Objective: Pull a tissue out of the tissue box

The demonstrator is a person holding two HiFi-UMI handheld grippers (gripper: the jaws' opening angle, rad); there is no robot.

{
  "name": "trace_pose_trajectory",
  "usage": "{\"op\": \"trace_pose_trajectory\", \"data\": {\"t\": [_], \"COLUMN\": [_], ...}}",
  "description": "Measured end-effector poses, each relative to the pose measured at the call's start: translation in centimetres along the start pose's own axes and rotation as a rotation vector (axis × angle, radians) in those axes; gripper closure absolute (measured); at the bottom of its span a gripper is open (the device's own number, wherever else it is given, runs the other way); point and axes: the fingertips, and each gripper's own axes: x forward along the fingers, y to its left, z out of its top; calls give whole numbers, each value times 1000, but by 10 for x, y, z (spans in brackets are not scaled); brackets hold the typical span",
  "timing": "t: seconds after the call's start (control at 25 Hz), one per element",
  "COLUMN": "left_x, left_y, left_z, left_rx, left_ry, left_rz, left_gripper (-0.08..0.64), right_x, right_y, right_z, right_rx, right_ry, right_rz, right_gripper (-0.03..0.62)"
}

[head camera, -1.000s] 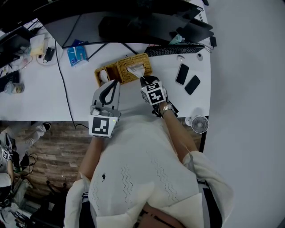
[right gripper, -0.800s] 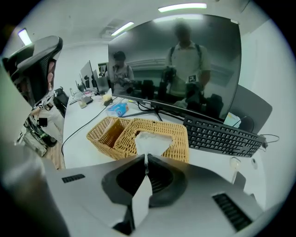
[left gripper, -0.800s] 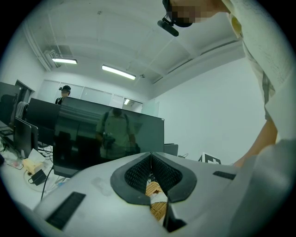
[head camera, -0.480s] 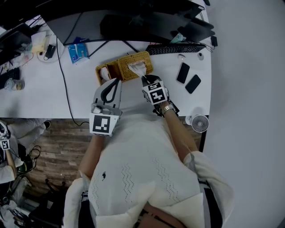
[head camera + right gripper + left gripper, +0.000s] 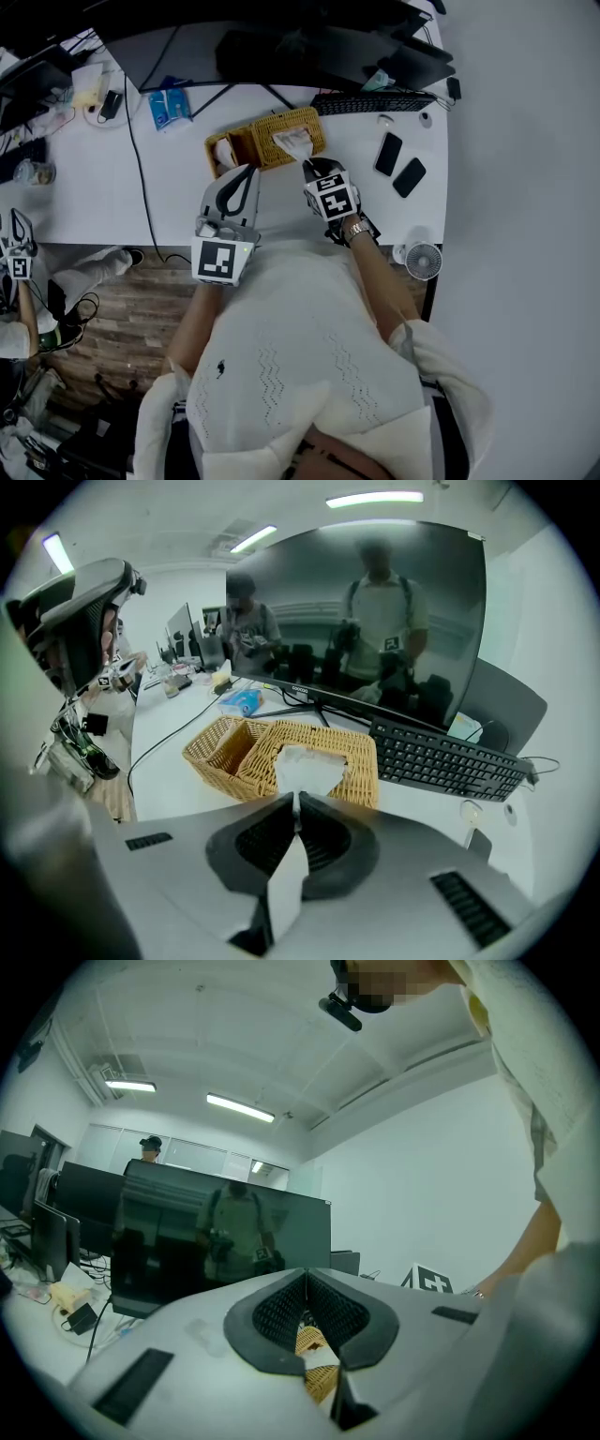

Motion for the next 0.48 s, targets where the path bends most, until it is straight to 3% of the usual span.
{"op": "trace_pose_trajectory", "data": {"t": [0.48], "left_x": [-3], "left_y": [-9], "left_z": [-3], "left_rx": [7], "left_ry": [2], "left_rz": [-5], "left_gripper": [546], "right_x": [-10], "right_y": [-4], "right_z": [-4], "right_rx": [14], "right_ry": [-13], "right_rz": [-11], "right_gripper": [589]}}
